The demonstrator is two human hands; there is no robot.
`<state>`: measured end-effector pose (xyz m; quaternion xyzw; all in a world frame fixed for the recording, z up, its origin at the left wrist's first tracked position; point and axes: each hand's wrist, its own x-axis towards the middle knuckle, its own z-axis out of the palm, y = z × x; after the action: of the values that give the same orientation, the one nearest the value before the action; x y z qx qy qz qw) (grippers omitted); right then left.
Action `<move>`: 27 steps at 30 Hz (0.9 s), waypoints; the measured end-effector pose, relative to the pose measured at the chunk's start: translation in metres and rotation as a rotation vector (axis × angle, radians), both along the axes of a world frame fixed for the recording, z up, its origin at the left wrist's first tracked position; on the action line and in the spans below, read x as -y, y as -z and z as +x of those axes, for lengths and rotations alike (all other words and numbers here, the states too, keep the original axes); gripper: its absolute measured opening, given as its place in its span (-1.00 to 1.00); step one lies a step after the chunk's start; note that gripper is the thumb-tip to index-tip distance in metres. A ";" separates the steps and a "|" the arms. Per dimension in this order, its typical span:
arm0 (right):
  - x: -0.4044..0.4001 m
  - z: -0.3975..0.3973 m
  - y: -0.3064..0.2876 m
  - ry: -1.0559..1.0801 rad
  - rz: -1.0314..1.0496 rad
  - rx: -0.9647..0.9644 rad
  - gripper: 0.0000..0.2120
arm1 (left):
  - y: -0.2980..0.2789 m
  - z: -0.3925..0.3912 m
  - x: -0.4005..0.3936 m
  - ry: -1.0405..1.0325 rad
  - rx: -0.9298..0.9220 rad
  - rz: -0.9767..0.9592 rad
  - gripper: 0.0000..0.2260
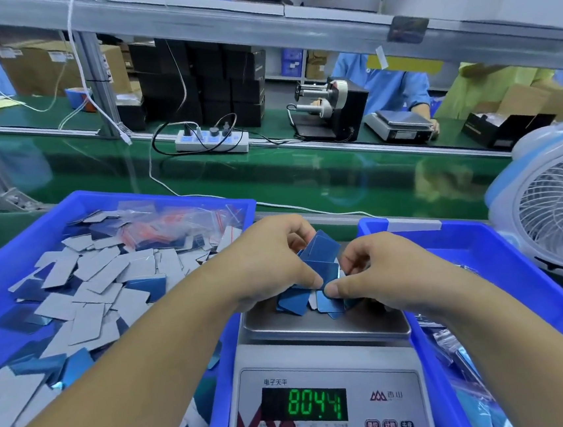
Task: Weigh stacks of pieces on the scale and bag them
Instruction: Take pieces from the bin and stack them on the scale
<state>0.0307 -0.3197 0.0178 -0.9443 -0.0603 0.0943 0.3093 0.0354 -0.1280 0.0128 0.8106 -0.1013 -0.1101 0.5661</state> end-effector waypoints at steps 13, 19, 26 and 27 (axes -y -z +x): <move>0.011 0.004 -0.001 -0.015 0.586 -0.107 -0.83 | -0.003 0.000 -0.007 -0.049 0.164 -0.189 -0.54; 0.027 0.008 -0.010 0.028 0.538 -0.001 -0.83 | -0.002 0.009 -0.018 -0.092 0.166 -0.244 -0.51; 0.016 0.003 -0.007 -0.052 0.696 0.039 -0.76 | 0.000 0.009 -0.022 -0.051 0.250 -0.068 -0.51; 0.009 0.002 -0.002 -0.062 0.663 0.081 -0.77 | 0.001 0.007 -0.019 -0.021 0.274 -0.038 -0.50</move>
<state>0.0332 -0.3291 0.0203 -0.7931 -0.1285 0.0411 0.5940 0.0427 -0.1091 0.0121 0.8082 -0.1711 0.0096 0.5635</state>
